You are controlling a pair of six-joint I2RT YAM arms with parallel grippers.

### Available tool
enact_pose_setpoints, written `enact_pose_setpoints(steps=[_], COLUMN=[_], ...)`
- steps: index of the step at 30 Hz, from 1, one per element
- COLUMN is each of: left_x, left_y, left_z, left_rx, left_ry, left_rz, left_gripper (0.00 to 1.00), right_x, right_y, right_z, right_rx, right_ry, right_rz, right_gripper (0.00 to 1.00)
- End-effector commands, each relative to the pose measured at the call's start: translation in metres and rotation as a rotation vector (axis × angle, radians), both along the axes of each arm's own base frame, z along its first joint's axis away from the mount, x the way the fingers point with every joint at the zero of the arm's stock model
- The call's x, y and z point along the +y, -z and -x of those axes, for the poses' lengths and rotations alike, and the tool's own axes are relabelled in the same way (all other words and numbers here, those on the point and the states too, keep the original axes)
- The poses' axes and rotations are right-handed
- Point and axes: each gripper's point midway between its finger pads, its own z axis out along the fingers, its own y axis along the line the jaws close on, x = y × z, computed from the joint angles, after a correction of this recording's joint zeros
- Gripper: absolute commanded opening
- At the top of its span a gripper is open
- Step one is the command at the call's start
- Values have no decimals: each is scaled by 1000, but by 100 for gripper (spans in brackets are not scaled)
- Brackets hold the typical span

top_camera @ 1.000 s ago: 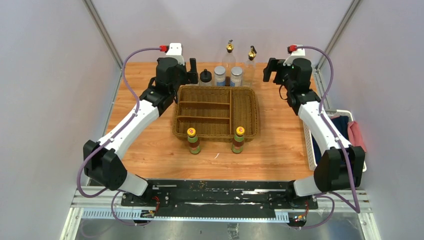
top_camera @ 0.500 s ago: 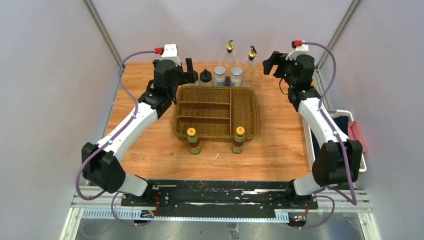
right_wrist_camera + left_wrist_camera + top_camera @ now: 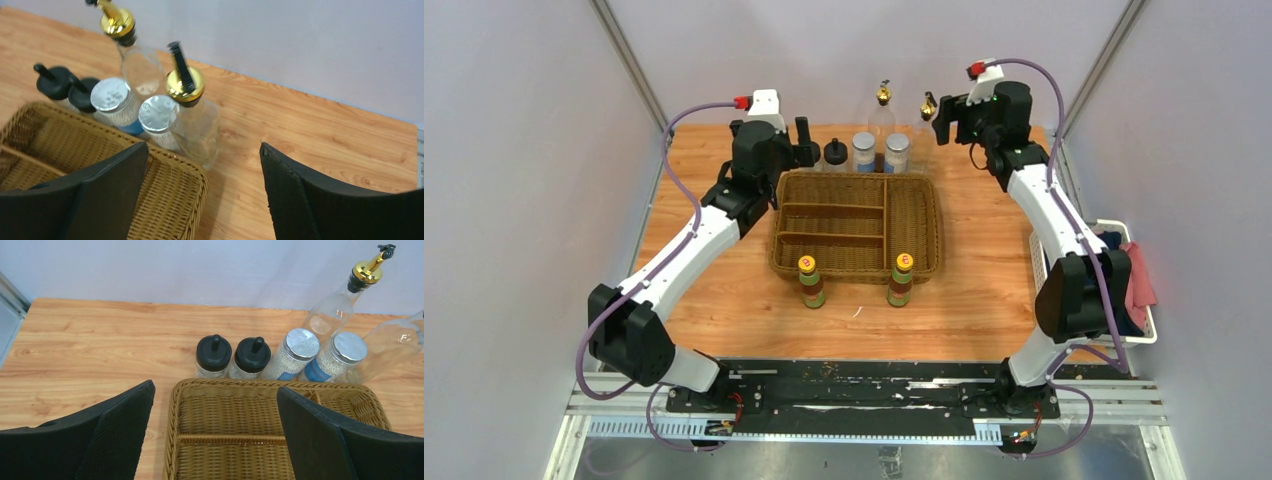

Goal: Organize the condiment bottles
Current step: Pick up the bottle from the center of the board.

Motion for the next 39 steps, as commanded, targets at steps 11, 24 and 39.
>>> enact_pose_setpoints(steps=[11, 24, 39], left_x=[-5, 2, 1], left_y=[8, 5, 18], left_z=[-4, -7, -21], left_rx=[-18, -55, -54], left_ry=[-32, -92, -121], left_rz=[-52, -57, -79], left_gripper=[100, 100, 100], right_x=[36, 43, 47], right_y=[14, 23, 22], right_z=[-6, -35, -58], right_rx=[-65, -90, -149], right_ry=[-84, -76, -96], right_rz=[114, 85, 24], right_gripper=[84, 81, 74])
